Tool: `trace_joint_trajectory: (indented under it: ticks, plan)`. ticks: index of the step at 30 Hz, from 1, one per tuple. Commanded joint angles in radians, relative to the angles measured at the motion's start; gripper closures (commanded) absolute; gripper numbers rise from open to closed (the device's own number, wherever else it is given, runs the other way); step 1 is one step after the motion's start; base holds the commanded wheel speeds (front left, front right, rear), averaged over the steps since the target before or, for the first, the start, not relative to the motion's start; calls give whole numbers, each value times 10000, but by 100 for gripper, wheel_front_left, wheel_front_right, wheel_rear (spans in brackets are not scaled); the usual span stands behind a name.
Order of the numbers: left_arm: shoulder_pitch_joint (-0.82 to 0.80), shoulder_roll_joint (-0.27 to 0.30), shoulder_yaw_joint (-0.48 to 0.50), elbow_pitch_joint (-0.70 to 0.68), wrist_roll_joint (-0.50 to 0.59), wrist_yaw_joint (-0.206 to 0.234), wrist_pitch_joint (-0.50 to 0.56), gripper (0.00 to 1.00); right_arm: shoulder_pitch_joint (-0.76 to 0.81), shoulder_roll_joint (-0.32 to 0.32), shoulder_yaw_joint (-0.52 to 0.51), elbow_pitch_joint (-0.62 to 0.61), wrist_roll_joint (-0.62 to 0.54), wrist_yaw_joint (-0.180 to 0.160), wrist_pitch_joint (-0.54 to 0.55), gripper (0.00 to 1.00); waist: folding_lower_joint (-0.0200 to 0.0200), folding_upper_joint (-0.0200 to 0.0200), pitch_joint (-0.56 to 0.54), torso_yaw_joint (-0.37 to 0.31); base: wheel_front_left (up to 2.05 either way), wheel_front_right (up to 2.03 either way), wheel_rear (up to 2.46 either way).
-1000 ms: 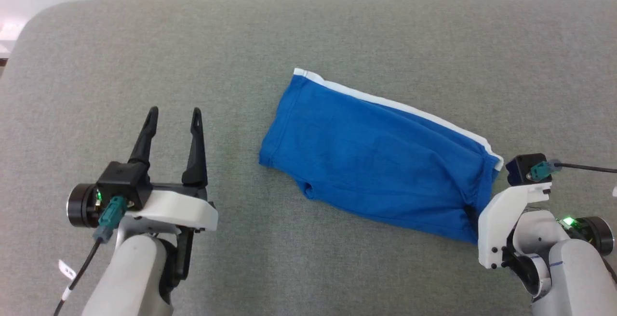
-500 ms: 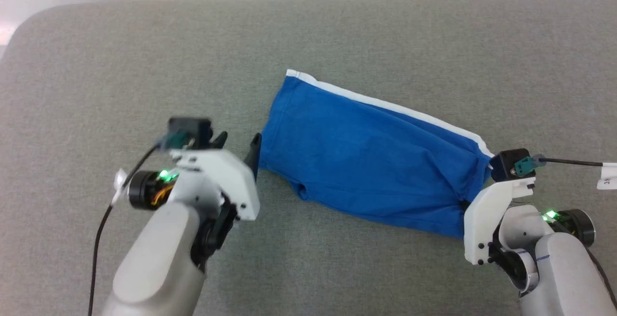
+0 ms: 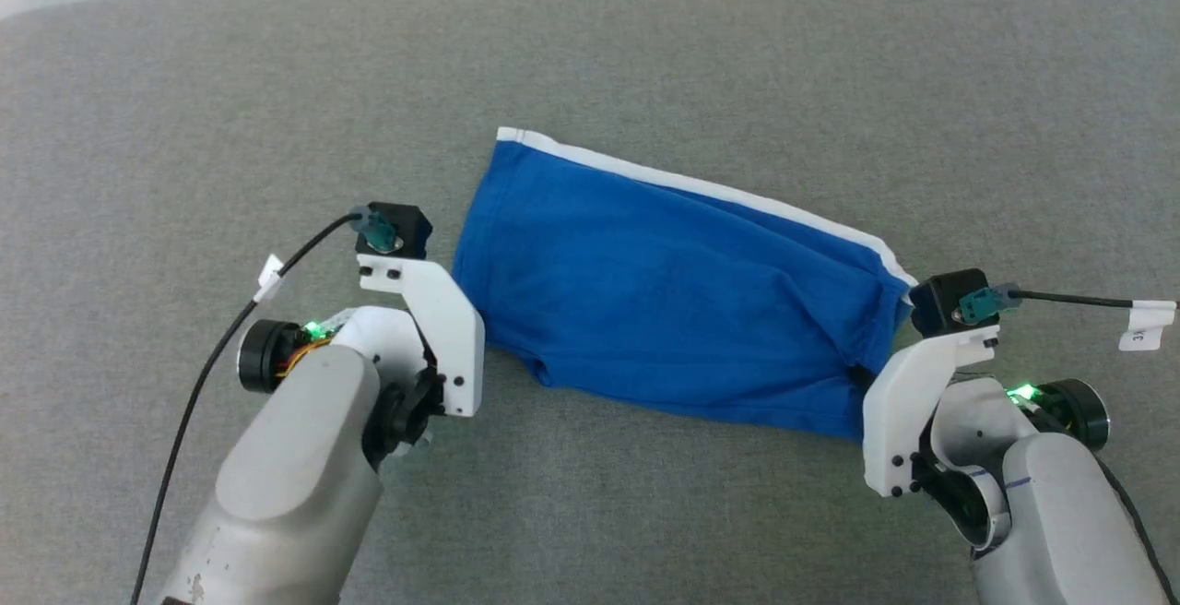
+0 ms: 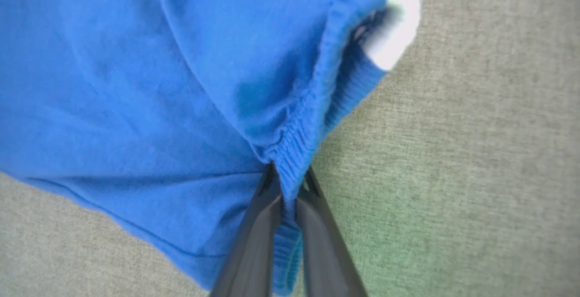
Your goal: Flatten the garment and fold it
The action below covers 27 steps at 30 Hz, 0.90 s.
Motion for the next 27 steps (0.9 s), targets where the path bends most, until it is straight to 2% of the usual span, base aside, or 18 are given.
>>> trace_joint_trajectory:
  ticks: [1,3,7,11,16,20,27]
  plan:
    - [240,-139,-207,431,-189,-242,272,83,14,-1,-3,181,0,-23,-1,100,1,0,68,-87,0,0,0]
    - [338,-211,-278,544,-321,-454,266,100,14,-1,-23,186,0,-23,-12,100,1,0,90,-97,0,0,0]
    - [355,-308,-263,605,-463,-710,-166,100,26,-1,-119,199,-33,-23,-13,100,1,0,67,-36,0,0,0]
    - [204,-368,-57,696,-586,-753,-725,100,26,-4,-197,169,-57,-23,37,100,1,0,-30,58,0,0,0]
    - [252,-329,602,432,-983,-633,-1634,100,37,-142,-100,48,63,-23,53,100,1,0,-263,172,0,0,0]
    - [767,-163,1265,-230,-1409,-439,-2277,100,97,-530,85,-98,274,-23,130,100,1,0,-500,319,0,0,0]
    - [2366,-1,1616,-1772,-1802,-128,-2515,100,465,-1342,420,-306,694,-23,543,100,1,0,-851,639,0,0,0]
